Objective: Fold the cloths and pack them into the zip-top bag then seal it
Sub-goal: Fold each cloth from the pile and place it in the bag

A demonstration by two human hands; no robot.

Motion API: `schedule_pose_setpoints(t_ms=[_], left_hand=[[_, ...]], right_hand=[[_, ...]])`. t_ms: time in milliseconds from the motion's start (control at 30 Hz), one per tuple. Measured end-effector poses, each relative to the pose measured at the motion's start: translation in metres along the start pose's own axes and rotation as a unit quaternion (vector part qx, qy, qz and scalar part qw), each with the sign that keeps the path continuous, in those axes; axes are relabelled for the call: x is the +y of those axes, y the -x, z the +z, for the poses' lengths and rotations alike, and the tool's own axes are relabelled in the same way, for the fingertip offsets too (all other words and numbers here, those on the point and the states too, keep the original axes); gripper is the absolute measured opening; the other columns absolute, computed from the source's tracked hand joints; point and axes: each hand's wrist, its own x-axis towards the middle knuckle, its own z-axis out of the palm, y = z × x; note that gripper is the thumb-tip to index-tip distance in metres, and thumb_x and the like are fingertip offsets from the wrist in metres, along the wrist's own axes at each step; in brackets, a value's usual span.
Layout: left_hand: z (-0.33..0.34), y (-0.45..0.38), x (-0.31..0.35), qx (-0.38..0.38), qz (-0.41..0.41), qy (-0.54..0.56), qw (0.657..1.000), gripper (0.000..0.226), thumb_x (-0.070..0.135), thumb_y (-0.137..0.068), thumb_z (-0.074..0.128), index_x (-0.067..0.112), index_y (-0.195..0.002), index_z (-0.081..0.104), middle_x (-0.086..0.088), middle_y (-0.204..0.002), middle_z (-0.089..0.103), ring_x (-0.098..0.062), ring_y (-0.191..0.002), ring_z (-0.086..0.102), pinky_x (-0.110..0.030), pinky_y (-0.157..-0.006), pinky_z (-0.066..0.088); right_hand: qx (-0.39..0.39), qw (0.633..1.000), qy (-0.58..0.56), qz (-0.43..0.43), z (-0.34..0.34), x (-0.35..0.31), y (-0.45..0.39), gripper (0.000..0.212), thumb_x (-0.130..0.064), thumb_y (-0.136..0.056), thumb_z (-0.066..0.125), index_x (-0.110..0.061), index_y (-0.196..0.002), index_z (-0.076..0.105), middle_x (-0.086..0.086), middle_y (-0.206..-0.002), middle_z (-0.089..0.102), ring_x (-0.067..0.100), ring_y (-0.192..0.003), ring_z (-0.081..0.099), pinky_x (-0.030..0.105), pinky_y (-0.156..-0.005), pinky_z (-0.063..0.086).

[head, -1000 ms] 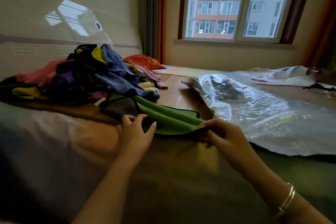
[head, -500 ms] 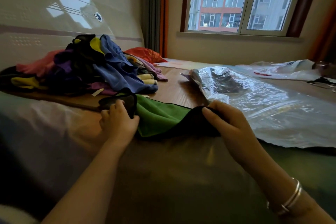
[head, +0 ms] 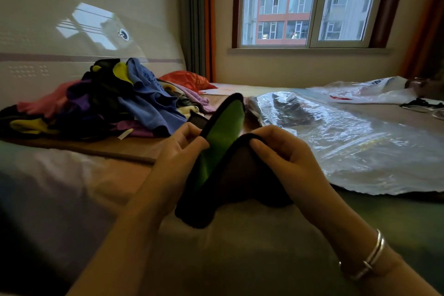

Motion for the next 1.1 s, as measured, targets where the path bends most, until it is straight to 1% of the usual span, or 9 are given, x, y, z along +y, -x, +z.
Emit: schedule_pose_setpoints(t_ms=[133, 233, 400, 533, 700, 800, 900, 1000, 1100], left_hand=[[0.007, 0.009, -0.001, -0.082, -0.01, 0.025, 0.996, 0.017, -0.003, -0.093, 0.045, 0.012, -0.092, 0.053, -0.004, -0.075, 0.061, -0.018, -0.068, 0.057, -0.031, -0.062, 0.047], [0.009, 0.01, -0.004, -0.118, -0.018, 0.012, 0.993, 0.016, -0.002, -0.093, 0.046, 0.011, -0.097, 0.053, -0.009, -0.08, 0.063, -0.023, -0.072, 0.059, -0.035, -0.065, 0.048], [0.009, 0.014, -0.004, -0.155, -0.01, 0.011, 0.988, 0.018, -0.003, -0.093, 0.046, 0.013, -0.096, 0.053, -0.008, -0.078, 0.06, -0.02, -0.066, 0.055, -0.032, -0.059, 0.045], [0.009, 0.017, -0.002, -0.158, -0.006, -0.003, 0.987, 0.022, -0.003, -0.091, 0.05, 0.015, -0.103, 0.052, -0.005, -0.081, 0.066, -0.022, -0.07, 0.062, -0.028, -0.058, 0.051], [-0.008, 0.028, -0.002, -0.145, -0.024, -0.072, 0.987, 0.05, 0.011, -0.075, 0.073, 0.024, -0.118, 0.051, -0.002, -0.117, 0.065, -0.018, -0.105, 0.066, -0.027, -0.077, 0.057], [-0.023, 0.035, 0.009, -0.166, -0.047, -0.193, 0.966, 0.04, 0.01, -0.08, 0.072, 0.023, -0.114, 0.054, -0.002, -0.115, 0.063, -0.014, -0.104, 0.064, -0.024, -0.075, 0.057], [-0.036, 0.033, 0.045, -0.101, -0.038, -0.245, 0.963, 0.022, 0.001, -0.086, 0.062, 0.016, -0.101, 0.06, -0.007, -0.106, 0.064, -0.019, -0.093, 0.067, -0.023, -0.062, 0.057], [-0.047, 0.024, 0.1, -0.013, -0.035, -0.163, 0.986, 0.031, -0.011, -0.09, 0.045, 0.016, -0.086, 0.062, -0.009, -0.099, 0.064, -0.021, -0.084, 0.064, -0.024, -0.052, 0.056], [-0.052, 0.02, 0.151, 0.01, -0.021, -0.09, 0.996, 0.033, -0.004, -0.093, 0.039, 0.016, -0.081, 0.062, -0.009, -0.089, 0.059, -0.02, -0.082, 0.057, -0.026, -0.045, 0.055]], right_hand=[[0.048, 0.998, 0.034, -0.001, -0.001, 0.004, -0.005, 0.014, -0.025, -0.092, 0.058, -0.019, -0.102, 0.065, -0.002, -0.116, 0.061, 0.011, -0.109, 0.058, 0.038, -0.092, 0.053], [0.056, 0.998, 0.035, 0.014, -0.002, 0.006, -0.006, 0.014, -0.037, -0.087, 0.06, -0.028, -0.097, 0.067, -0.018, -0.135, 0.05, 0.012, -0.126, 0.049, 0.045, -0.1, 0.047], [0.061, 0.998, 0.006, 0.03, -0.001, 0.001, -0.006, 0.008, -0.019, -0.094, 0.056, -0.019, -0.096, 0.064, -0.003, -0.099, 0.066, 0.013, -0.098, 0.062, 0.033, -0.089, 0.051], [0.088, 0.995, 0.011, 0.04, -0.002, -0.003, -0.007, 0.01, -0.016, -0.095, 0.053, -0.02, -0.094, 0.063, 0.002, -0.096, 0.066, 0.021, -0.098, 0.062, 0.036, -0.09, 0.05], [0.146, 0.988, 0.052, 0.027, -0.005, -0.012, -0.012, 0.01, -0.019, -0.098, 0.049, -0.019, -0.099, 0.059, -0.007, -0.092, 0.061, 0.002, -0.089, 0.058, 0.018, -0.08, 0.049], [0.184, 0.98, 0.08, 0.0, -0.005, -0.021, -0.012, 0.011, -0.019, -0.098, 0.048, -0.026, -0.094, 0.056, -0.012, -0.091, 0.059, -0.009, -0.084, 0.056, 0.009, -0.076, 0.047], [0.201, 0.972, 0.115, -0.031, -0.003, -0.035, -0.014, 0.009, -0.017, -0.098, 0.048, -0.022, -0.095, 0.055, -0.011, -0.09, 0.058, -0.007, -0.084, 0.056, 0.006, -0.074, 0.045], [0.2, 0.973, 0.108, -0.041, -0.003, -0.055, -0.021, 0.008, -0.019, -0.098, 0.048, -0.014, -0.101, 0.054, -0.006, -0.091, 0.059, 0.005, -0.089, 0.057, 0.009, -0.075, 0.046], [0.179, 0.979, 0.083, -0.048, -0.006, -0.084, -0.035, 0.011, -0.019, -0.097, 0.051, -0.01, -0.102, 0.053, 0.0, -0.092, 0.06, 0.012, -0.09, 0.06, 0.017, -0.076, 0.051]])
